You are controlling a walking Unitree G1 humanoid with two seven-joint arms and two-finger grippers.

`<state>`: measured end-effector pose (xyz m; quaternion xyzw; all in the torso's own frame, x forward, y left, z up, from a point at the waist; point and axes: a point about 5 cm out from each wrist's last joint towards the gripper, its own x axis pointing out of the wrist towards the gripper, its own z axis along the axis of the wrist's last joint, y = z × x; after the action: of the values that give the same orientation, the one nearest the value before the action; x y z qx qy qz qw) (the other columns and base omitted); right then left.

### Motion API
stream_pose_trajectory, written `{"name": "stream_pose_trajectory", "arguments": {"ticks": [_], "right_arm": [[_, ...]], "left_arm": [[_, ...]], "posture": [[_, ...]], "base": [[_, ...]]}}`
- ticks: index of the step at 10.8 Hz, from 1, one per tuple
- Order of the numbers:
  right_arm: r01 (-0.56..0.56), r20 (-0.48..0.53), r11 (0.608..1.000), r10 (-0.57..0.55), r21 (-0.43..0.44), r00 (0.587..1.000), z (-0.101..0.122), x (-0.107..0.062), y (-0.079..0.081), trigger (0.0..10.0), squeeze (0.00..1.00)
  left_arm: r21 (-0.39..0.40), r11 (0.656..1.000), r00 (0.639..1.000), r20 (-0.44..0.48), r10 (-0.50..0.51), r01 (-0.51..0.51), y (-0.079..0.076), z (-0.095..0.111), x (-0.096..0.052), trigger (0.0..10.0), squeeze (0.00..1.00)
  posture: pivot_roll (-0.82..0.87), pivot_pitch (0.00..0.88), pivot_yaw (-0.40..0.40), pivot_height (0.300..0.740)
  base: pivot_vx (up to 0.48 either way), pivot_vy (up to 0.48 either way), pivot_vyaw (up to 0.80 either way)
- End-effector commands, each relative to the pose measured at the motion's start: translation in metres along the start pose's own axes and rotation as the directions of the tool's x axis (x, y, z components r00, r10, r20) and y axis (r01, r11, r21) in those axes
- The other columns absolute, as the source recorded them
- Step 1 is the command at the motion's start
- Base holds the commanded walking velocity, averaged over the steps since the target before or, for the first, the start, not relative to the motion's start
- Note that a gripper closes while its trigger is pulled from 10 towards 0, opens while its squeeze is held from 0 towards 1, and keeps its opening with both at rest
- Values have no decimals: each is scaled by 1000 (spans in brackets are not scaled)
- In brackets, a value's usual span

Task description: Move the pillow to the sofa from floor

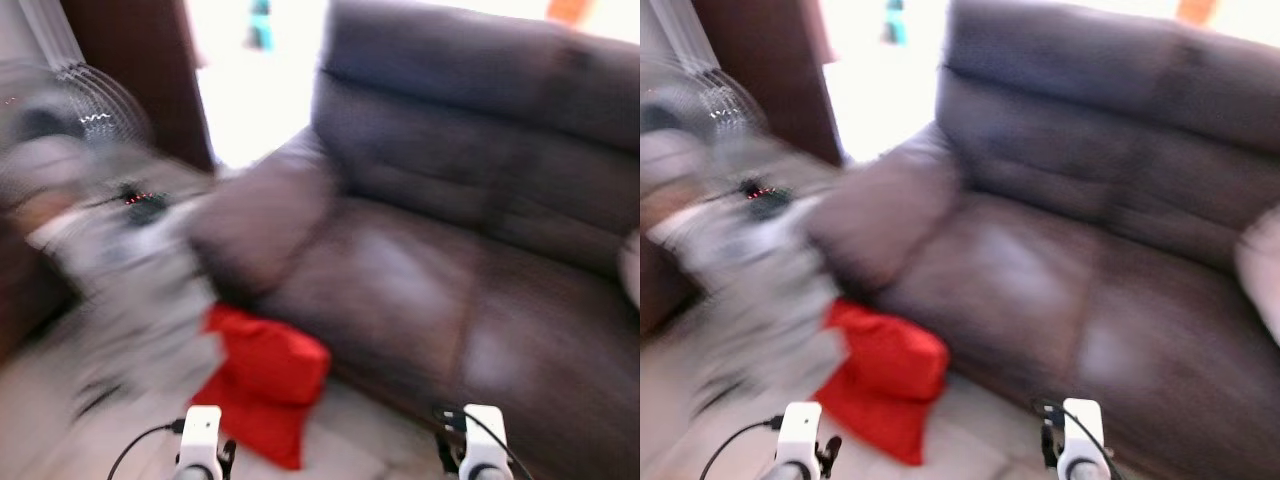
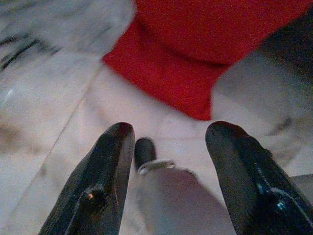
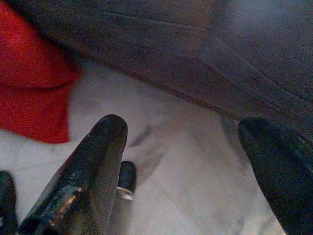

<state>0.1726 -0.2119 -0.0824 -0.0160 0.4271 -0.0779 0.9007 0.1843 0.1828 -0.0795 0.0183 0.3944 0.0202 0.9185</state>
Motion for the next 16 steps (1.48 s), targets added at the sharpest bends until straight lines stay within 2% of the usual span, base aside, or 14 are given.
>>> {"name": "stream_pose_trajectory", "arguments": {"ticks": [1, 6, 8, 10, 12, 13, 16], "right_arm": [[-8, 12, 1000, 8, 0, 1000, 4, 1, 3, 10000, 0], [-15, 10, 1000, 15, 0, 1000, 3, 1, 3, 10000, 0], [-11, 14, 999, 10, 42, 1000, 3, 1, 4, 10000, 0], [-24, 18, 999, 24, 22, 1000, 4, 1, 4, 10000, 0], [-40, 25, 999, 40, 0, 999, 5, 1, 4, 10000, 0], [-25, 16, 998, 24, 50, 1000, 3, 1, 4, 10000, 0], [-21, 17, 999, 20, 37, 1000, 3, 1, 3, 10000, 0]], "left_arm": [[3, 1000, 999, -28, 17, -17, 5, -7, -2, 10000, 0], [-3, 1000, 999, -29, 24, -24, 5, -8, -2, 10000, 0], [-9, 1000, 999, -32, 25, -25, 5, -8, -2, 10000, 0], [-5, 1000, 999, -31, 26, -26, 5, -8, -2, 10000, 0], [-1, 1000, 999, -31, 30, -30, 5, -8, -2, 10000, 0], [-1, 1000, 999, -32, 31, -31, 5, -8, -2, 10000, 0], [0, 1000, 999, -31, 29, -29, 5, -8, -2, 10000, 0]], "posture": [[40, 38, -51, 740], [41, 39, -50, 740], [40, 40, -51, 740], [40, 39, -52, 740], [39, 38, -53, 740], [39, 38, -53, 740], [39, 39, -54, 740]], "base": [[0, 0, 800], [0, 0, 800], [0, 0, 0], [0, 0, 0], [253, 0, 800], [277, 0, 0], [281, 0, 0]]}}
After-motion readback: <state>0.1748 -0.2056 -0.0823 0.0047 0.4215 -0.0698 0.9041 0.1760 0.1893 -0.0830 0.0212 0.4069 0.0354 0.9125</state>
